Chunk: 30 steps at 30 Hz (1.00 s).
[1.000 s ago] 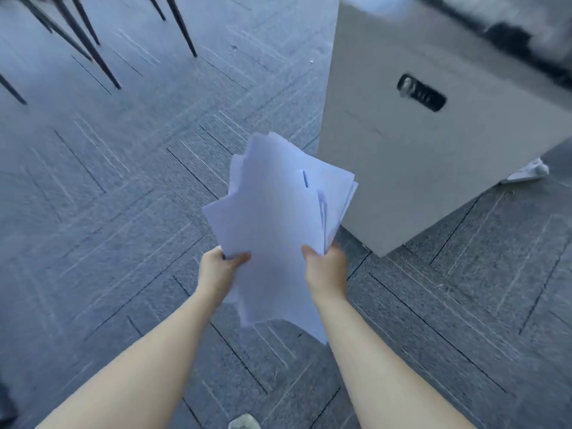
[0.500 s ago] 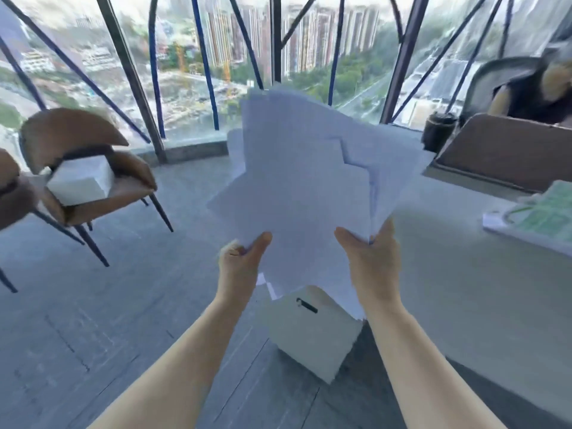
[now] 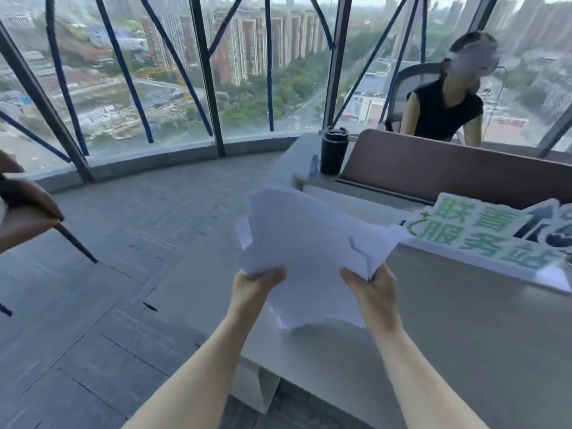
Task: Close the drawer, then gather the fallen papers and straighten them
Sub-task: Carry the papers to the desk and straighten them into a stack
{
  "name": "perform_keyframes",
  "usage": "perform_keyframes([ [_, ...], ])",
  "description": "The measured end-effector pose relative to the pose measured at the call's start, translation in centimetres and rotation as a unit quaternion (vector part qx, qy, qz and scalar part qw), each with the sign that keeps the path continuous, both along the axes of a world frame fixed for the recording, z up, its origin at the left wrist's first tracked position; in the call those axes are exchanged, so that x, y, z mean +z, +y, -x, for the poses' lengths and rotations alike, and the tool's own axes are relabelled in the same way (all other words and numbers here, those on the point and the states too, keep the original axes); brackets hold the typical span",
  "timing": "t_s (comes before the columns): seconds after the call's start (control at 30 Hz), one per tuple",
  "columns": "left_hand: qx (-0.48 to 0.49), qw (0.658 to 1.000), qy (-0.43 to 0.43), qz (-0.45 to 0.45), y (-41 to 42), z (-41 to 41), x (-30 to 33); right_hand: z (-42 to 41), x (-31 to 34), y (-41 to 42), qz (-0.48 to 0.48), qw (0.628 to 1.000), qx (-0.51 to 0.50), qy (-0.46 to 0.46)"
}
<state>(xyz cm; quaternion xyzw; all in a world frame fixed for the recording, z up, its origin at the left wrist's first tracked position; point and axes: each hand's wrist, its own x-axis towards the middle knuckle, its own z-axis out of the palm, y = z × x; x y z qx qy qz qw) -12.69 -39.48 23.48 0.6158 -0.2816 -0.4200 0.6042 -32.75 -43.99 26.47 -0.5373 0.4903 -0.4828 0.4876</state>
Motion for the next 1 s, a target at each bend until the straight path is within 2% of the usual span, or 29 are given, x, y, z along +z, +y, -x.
perform_keyframes([
  [0.1,0.001,0.999,-0.007,-0.031,-1.2,1.4,-1.9,2.1,-2.2,-1.9,-0.005,1.000,-0.001,0.009],
  [0.27,-0.018,0.999,0.002,-0.040,-3.9,2.7,-2.6,2.4,-1.8,-4.8,0.011,0.999,-0.032,0.021],
  [0.4,-0.006,0.998,-0.047,-0.036,-6.2,3.3,-2.2,2.9,-0.4,-6.6,0.048,0.994,-0.077,0.065],
  [0.47,-0.023,0.991,-0.130,0.000,-7.8,3.0,-0.9,3.6,1.4,-7.5,0.128,0.965,-0.138,0.182],
  [0.53,-0.071,0.973,-0.219,0.024,-9.7,2.4,1.2,4.3,3.6,-8.9,0.228,0.894,-0.161,0.351],
  [0.57,-0.097,0.961,-0.257,0.034,-10.7,2.0,2.1,4.4,4.7,-9.7,0.245,0.864,-0.134,0.418],
  [0.6,-0.116,0.947,-0.296,0.050,-11.7,1.8,3.0,4.3,5.8,-10.5,0.238,0.853,-0.085,0.456],
  [0.63,-0.132,0.928,-0.341,0.067,-12.7,1.7,3.9,4.1,6.3,-11.2,0.207,0.857,-0.031,0.471],
  [0.73,-0.181,0.876,-0.437,0.096,-14.3,1.5,5.4,3.8,6.1,-12.0,0.115,0.900,0.039,0.419],
  [0.8,-0.187,0.855,-0.478,0.076,-14.5,0.2,5.6,4.3,4.8,-11.6,0.042,0.946,0.036,0.319],
  [0.87,-0.169,0.843,-0.509,0.029,-14.5,-2.8,4.4,5.4,3.5,-10.7,-0.005,0.973,0.001,0.229],
  [0.9,-0.160,0.850,-0.502,-0.002,-14.5,-4.5,3.4,6.0,2.9,-10.2,-0.027,0.979,-0.015,0.200],
  [0.93,-0.159,0.875,-0.457,-0.028,-14.5,-6.0,2.4,6.7,1.9,-9.8,-0.045,0.983,-0.031,0.174],
  [1.0,-0.170,0.945,-0.276,-0.043,-14.0,-7.5,1.3,7.5,0.2,-9.1,-0.082,0.987,-0.046,0.127],
])
